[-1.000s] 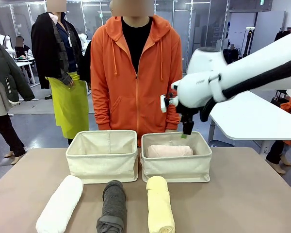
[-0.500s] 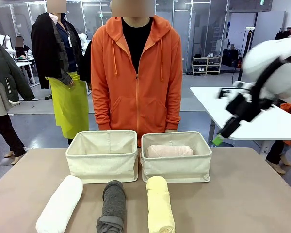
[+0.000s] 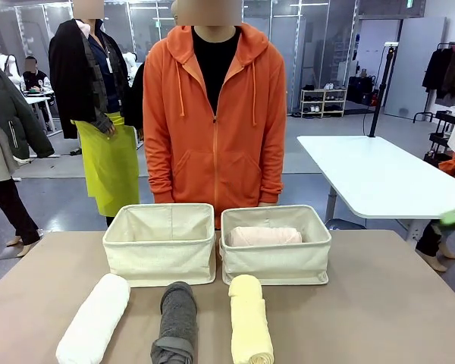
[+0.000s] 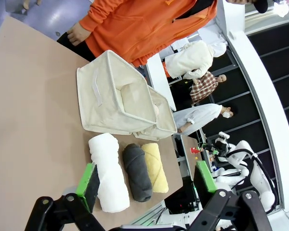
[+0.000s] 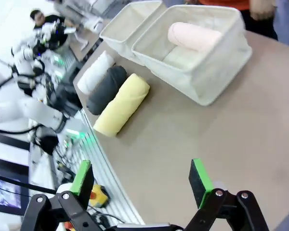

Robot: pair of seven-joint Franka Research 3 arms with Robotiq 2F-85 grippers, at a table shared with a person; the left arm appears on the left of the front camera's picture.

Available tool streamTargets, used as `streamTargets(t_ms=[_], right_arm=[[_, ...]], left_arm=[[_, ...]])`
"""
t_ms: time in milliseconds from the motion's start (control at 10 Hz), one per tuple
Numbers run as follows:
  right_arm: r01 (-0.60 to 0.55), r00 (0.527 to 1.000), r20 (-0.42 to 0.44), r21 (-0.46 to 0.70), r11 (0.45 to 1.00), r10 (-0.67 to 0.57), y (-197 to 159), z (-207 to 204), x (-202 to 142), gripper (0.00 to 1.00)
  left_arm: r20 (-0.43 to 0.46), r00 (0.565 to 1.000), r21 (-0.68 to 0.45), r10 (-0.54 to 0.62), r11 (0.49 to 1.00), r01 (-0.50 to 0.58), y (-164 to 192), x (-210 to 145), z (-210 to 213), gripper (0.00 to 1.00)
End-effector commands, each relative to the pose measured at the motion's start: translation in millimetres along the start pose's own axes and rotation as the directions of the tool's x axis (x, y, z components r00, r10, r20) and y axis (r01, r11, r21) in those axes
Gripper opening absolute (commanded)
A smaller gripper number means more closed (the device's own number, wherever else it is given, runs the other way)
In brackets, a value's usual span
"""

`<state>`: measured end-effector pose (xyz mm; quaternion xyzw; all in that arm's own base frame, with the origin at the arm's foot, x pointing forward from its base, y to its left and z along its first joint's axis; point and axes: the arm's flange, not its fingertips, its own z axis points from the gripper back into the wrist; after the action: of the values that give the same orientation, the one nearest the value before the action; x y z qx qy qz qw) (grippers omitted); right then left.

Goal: Divide the towels into two baskets.
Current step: Pick up one hotel-folded towel from the bottom of the table and place it in the Fabric basket indicated by the person.

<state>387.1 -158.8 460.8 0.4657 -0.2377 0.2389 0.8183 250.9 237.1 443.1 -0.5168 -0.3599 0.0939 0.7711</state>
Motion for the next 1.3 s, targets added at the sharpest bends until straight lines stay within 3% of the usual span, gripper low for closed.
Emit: streamTargets(t_ms=[0, 300, 400, 500, 600, 1200], right_arm=[[0.146, 0.985, 0.098, 0.007, 0.989, -0.146, -11, 29, -41, 1.0], [0.307, 0.949, 0.058, 0.046, 0.951, -0.309, -15, 49, -107, 1.0], [0.293, 0.952, 0.085, 0.039, 0.955, -0.295, -22, 46, -109, 1.0], [0.139, 0.987, 0.06, 0.101, 0.985, -0.146, -29, 33, -90, 1.0], [0.263, 0.96, 0.088, 0.04, 0.964, -0.265, -23, 52, -118, 1.0], [0.263, 0.96, 0.088, 0.04, 0.964, -0.265, -23, 52, -118, 1.0]], left_arm=[[0.018, 1.0, -0.025, -0.013, 1.0, 0.013, 1, 2, 2, 1.0], [0.018, 1.0, -0.025, -0.013, 1.0, 0.013, 1, 2, 2, 1.0], [0.018, 1.0, -0.025, -0.013, 1.0, 0.013, 1, 2, 2, 1.0], [0.018, 1.0, -0.025, -0.013, 1.0, 0.013, 1, 2, 2, 1.0], [0.018, 1.0, -0.025, -0.013, 1.0, 0.013, 1, 2, 2, 1.0], [0.018, 1.0, -0.025, -0.013, 1.0, 0.013, 1, 2, 2, 1.0]])
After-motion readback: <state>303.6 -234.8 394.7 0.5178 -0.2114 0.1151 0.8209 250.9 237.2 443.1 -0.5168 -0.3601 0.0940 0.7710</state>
